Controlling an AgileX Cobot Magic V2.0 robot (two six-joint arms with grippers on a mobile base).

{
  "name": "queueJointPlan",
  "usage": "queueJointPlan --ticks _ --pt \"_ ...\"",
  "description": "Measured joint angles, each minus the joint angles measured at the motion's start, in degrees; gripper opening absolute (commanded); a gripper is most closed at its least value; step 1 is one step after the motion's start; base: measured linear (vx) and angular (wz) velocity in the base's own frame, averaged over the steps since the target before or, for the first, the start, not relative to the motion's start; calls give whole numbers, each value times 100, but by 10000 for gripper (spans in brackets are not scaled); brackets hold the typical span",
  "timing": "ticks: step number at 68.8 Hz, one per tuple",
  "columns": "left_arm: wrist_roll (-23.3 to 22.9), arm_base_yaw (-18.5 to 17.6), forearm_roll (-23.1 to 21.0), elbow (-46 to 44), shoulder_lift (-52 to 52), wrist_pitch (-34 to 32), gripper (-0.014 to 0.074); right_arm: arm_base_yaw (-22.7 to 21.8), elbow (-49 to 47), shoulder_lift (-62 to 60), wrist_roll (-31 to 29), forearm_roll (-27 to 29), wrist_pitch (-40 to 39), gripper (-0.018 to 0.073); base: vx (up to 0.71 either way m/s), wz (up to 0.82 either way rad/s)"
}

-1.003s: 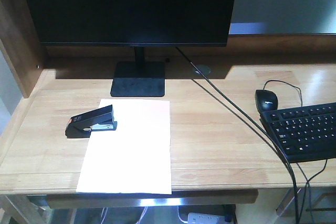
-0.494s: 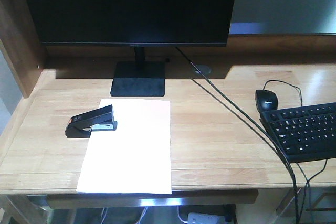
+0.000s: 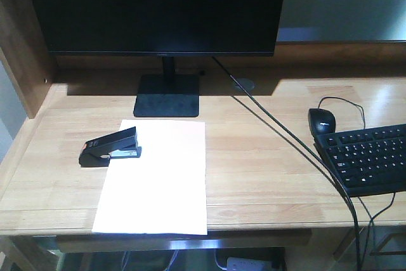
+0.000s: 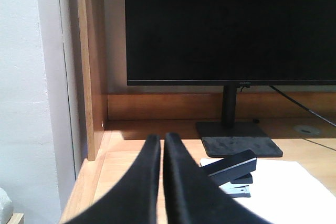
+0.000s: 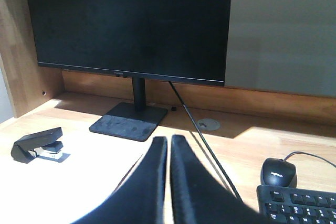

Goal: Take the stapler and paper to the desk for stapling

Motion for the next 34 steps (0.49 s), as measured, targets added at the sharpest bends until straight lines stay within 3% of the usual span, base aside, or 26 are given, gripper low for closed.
queueJointPlan --ticks 10,21,34 --pt "0 0 0 0 0 5 -7 -133 0 0 -301 820 46 -9 0 0" --pt "0 0 0 0 0 5 -7 -955 24 0 -1996 2456 -33 -9 0 0" --pt "0 0 4 0 0 5 -7 -2087 389 -87 -4208 4049 -939 -9 0 0"
